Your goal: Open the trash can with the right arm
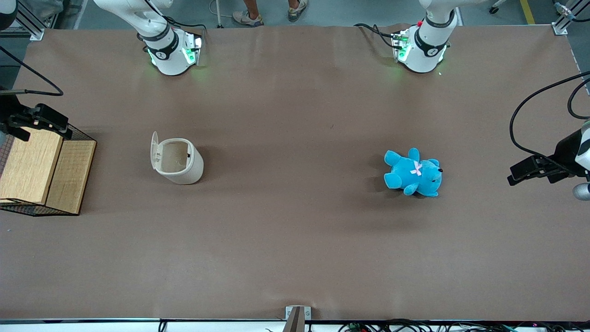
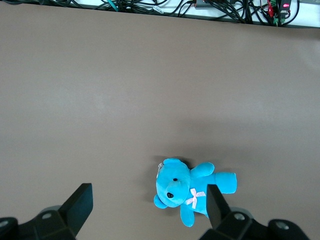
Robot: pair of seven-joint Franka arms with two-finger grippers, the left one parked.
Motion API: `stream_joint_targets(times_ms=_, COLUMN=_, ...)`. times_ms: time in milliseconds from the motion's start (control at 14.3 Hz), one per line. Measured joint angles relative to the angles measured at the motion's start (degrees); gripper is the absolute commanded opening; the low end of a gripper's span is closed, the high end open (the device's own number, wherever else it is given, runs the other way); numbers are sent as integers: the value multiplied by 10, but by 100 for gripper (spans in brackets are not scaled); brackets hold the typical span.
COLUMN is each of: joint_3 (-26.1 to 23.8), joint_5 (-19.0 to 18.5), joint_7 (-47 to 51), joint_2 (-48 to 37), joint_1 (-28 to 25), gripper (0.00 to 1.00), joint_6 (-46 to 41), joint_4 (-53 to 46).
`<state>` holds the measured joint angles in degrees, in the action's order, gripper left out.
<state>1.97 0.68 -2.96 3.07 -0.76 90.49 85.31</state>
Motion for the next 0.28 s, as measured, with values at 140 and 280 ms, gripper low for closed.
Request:
stream_joint_targets(times_ms=140, joint_3=0, joint_5=0, joint_7=0, joint_2=0, joint_1=0, gripper=100, joint_6=4, joint_4=0)
stream_joint_targets(times_ms=280, joint_3=0, joint_5=0, joint_7=0, joint_2=0, joint_1=0, gripper=100, joint_6=4, joint_4=0)
